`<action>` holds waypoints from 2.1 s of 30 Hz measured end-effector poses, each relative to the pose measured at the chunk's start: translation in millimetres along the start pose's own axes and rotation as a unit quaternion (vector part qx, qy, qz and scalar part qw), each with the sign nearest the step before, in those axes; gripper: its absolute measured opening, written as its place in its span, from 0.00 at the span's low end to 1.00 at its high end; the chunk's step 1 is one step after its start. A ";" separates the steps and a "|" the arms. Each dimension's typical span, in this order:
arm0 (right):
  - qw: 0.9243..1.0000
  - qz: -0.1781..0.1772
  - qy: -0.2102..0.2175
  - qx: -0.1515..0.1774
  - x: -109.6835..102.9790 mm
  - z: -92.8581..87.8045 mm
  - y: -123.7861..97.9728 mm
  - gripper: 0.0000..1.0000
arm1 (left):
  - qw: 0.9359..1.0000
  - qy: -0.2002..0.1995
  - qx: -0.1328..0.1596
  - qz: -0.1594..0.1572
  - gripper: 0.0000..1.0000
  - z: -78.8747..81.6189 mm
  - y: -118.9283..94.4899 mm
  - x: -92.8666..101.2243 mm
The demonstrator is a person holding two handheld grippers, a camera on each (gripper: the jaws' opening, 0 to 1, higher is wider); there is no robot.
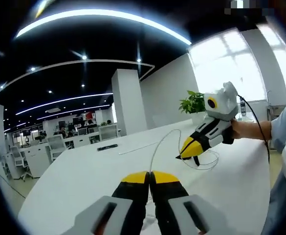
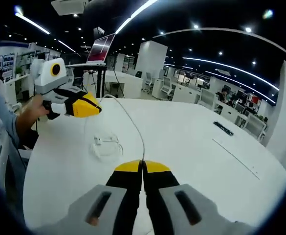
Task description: Peel open the Velcro strap on the desktop, arrange the wired earphones neatly onto it, and close the Velcro strap to secure them.
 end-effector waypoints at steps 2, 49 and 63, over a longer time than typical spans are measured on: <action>1.000 0.017 0.008 0.018 -7.8 9.4 1.1 0.03 | 1.000 -0.010 -0.007 0.005 0.06 -5.3 0.1 -3.6; 0.994 -0.005 -0.054 0.099 -6.7 68.6 28.2 0.03 | 0.999 0.029 0.022 0.013 0.15 17.2 -17.1 8.0; 0.999 0.023 -0.026 0.004 -21.4 -14.0 16.1 0.03 | 0.999 0.027 0.010 -0.034 0.17 12.2 -23.7 33.5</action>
Point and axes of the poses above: the point that each gripper's makers call its tool centre point, and the gripper's own axes: y roughly forward along the fingers, x roughly to its right, z roughly out of its top, the point moved 3 cm from there along -y, roughly backward along the fingers, and after that the axes turned 1 degree about z, right-handed, at the moved point
